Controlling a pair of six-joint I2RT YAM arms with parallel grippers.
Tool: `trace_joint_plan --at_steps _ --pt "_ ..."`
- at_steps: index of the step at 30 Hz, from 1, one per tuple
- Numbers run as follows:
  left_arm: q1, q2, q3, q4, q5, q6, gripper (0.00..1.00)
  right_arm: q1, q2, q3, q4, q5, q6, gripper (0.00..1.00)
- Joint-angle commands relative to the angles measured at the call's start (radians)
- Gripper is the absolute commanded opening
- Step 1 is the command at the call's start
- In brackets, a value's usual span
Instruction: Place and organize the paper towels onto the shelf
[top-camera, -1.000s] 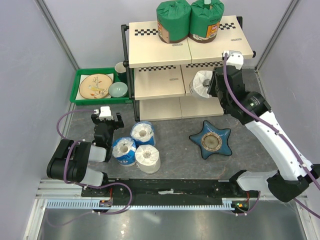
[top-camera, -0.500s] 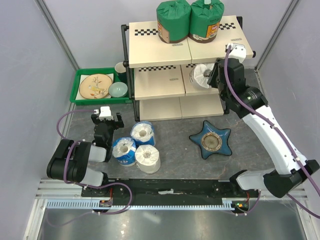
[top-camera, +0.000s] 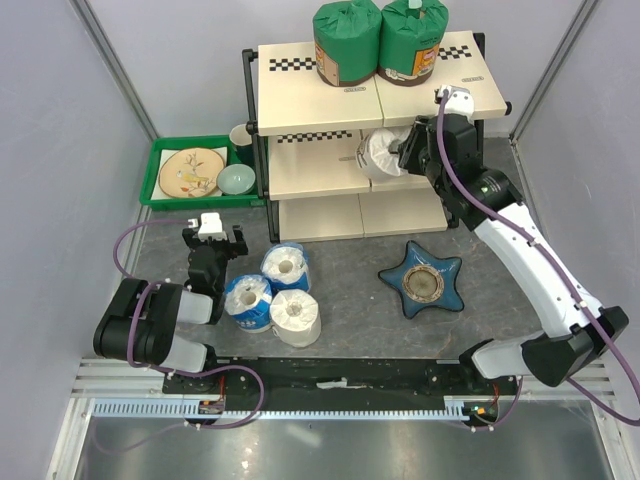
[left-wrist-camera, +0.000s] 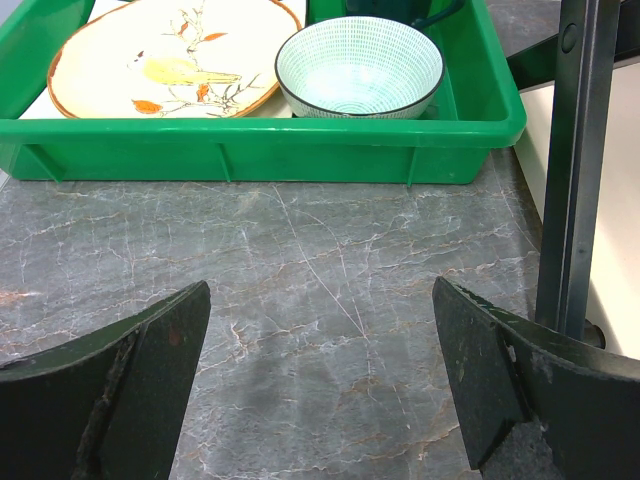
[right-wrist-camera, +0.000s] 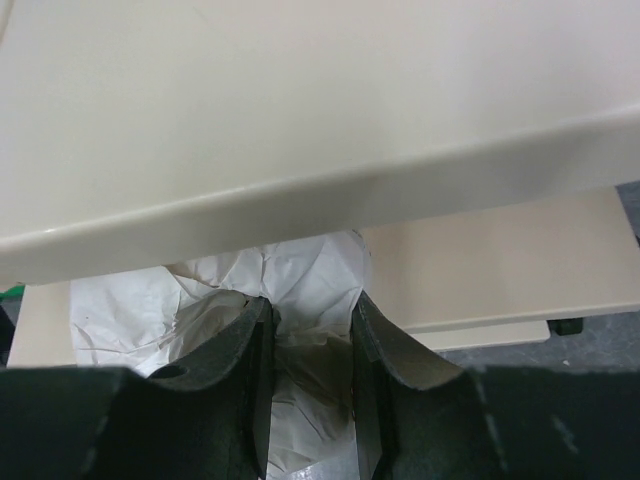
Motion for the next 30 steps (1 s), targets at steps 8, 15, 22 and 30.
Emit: trace_joint_plan --at_steps 8,15,22,30 --pt "0.006 0.003 0.015 0.044 0.002 0.011 0.99 0.04 0.068 0.043 0.113 -0.068 0.053 0.28" --pt "0.006 0.004 0.015 0.044 0.002 0.009 0.99 0.085 0.109 0.077 0.12 -0.025 0.051 0.28" --pt "0.006 0.003 0.015 0.044 0.002 0.009 0.99 0.103 0.132 0.099 0.122 0.003 0.051 0.3" --pt "0.008 0.003 0.015 0.044 0.001 0.011 0.99 0.111 0.166 0.112 0.139 0.019 0.051 0.33"
